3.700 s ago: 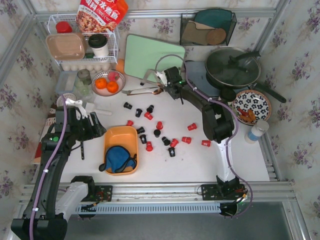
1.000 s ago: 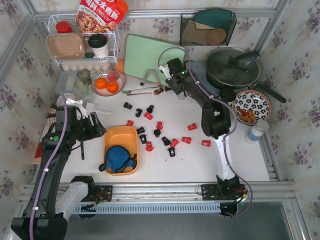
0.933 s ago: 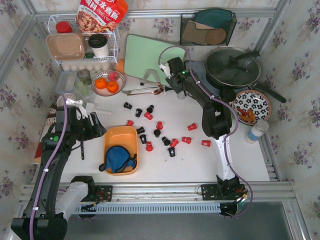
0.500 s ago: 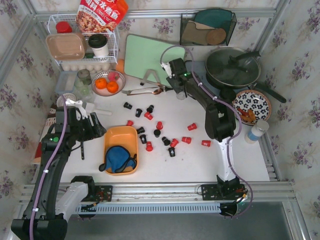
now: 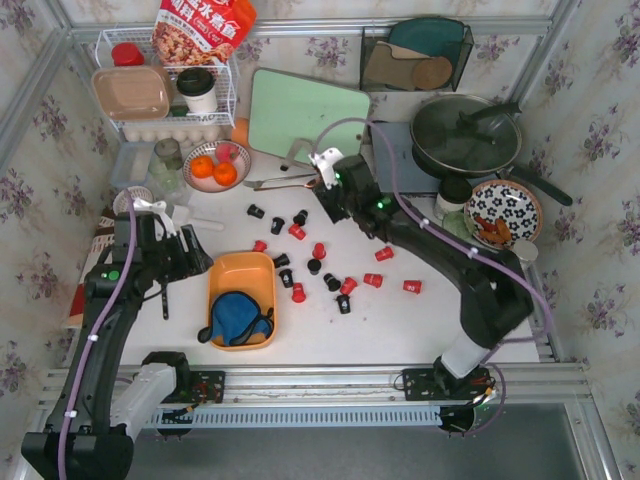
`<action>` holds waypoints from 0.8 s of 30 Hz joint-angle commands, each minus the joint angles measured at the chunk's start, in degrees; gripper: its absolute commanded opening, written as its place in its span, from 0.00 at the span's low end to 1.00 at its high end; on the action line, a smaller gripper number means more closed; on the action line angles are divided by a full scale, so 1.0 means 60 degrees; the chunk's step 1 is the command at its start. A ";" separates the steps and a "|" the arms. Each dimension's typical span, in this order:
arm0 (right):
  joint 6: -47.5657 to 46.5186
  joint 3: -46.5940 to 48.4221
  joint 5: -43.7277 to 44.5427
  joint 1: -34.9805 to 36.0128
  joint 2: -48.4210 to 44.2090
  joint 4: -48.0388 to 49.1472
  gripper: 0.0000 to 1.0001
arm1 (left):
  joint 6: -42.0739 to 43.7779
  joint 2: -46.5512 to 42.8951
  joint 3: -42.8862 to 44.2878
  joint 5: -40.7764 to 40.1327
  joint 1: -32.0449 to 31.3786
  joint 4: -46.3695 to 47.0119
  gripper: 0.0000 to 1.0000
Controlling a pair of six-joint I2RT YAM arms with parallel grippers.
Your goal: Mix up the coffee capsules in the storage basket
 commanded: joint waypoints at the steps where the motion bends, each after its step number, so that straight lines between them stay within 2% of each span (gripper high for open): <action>1: 0.1095 -0.2119 -0.0733 0.0290 -0.1482 0.2586 0.62 | -0.0332 0.0106 0.0074 -0.0226 -0.0197 -0.0158 0.68; 5: 0.1903 -0.4101 -0.1409 0.0389 -0.2846 0.4475 0.66 | -0.0722 0.0235 0.0210 -0.0554 -0.0696 -0.0502 0.68; 9: 0.2152 -0.5347 -0.1713 0.0398 -0.3781 0.5337 0.66 | -0.1106 0.0509 0.0382 -0.1295 -0.1601 -0.1013 0.67; 18: 0.2353 -0.7020 -0.2066 0.0398 -0.5070 0.6255 0.65 | -0.2419 0.1651 0.0251 -0.2287 -0.3598 -0.1958 0.66; 24: 0.2667 -0.7465 -0.2382 0.0411 -0.5201 0.6775 0.64 | -0.3249 0.2586 0.0075 -0.2817 -0.4766 -0.2357 0.61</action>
